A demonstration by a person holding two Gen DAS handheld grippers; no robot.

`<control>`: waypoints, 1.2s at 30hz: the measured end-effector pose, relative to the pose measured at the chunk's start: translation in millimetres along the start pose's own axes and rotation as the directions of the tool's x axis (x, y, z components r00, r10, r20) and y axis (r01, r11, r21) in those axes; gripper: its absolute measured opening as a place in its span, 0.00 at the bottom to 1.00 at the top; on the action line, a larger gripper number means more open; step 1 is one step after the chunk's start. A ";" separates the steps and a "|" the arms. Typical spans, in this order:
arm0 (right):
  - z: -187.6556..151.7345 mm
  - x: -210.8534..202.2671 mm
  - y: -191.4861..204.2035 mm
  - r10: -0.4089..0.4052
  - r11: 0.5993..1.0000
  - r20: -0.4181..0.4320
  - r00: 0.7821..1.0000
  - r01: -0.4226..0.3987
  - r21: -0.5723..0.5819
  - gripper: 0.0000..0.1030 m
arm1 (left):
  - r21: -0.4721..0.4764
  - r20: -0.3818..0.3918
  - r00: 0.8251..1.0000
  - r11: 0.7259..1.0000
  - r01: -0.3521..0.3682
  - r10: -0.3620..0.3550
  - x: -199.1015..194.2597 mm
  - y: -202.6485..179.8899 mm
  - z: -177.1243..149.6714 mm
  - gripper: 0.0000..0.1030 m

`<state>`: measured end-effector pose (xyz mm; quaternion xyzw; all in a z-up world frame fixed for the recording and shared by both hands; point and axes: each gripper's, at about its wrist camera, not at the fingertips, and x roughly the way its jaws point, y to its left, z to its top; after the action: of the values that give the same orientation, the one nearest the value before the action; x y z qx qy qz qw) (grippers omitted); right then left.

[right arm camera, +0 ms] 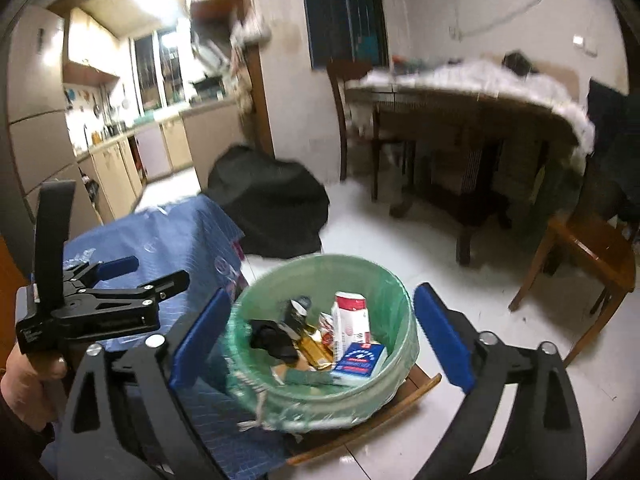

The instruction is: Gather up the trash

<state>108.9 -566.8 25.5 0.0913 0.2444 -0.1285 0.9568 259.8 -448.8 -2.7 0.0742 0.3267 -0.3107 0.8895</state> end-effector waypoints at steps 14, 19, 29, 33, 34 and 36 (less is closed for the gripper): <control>-76.4 -126.9 60.7 -0.114 0.992 0.228 0.967 0.124 -0.029 0.94 | 0.069 0.197 0.980 0.997 -0.043 0.029 -164.6 -25.5 -93.4 0.95; -95.2 -164.6 78.0 -0.116 0.989 0.311 0.943 0.139 -0.053 0.94 | 0.061 0.273 0.962 0.998 -0.012 -0.005 -208.4 -22.3 -126.7 0.95; -129.0 -190.2 84.9 -0.135 0.988 0.337 0.932 0.153 -0.025 0.94 | 0.117 0.306 0.952 0.993 -0.010 -0.027 -237.8 -29.1 -167.4 0.95; -142.3 -186.9 90.7 -0.140 0.987 0.327 0.935 0.159 -0.033 0.94 | 0.095 0.277 0.961 0.995 -0.010 -0.017 -228.0 -25.5 -177.4 0.95; -144.8 -185.5 91.1 -0.140 0.987 0.326 0.935 0.159 -0.033 0.94 | 0.094 0.271 0.962 0.996 -0.006 -0.020 -226.4 -25.3 -180.0 0.95; -147.7 -181.7 91.3 -0.140 0.988 0.318 0.938 0.155 -0.023 0.94 | 0.106 0.258 0.966 0.994 -0.010 -0.018 -219.7 -26.5 -184.9 0.95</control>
<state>-84.1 -408.3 -2.6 0.0280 0.0975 -0.2069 0.9731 14.5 -297.2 -6.4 0.0798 0.1911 -0.3363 0.9187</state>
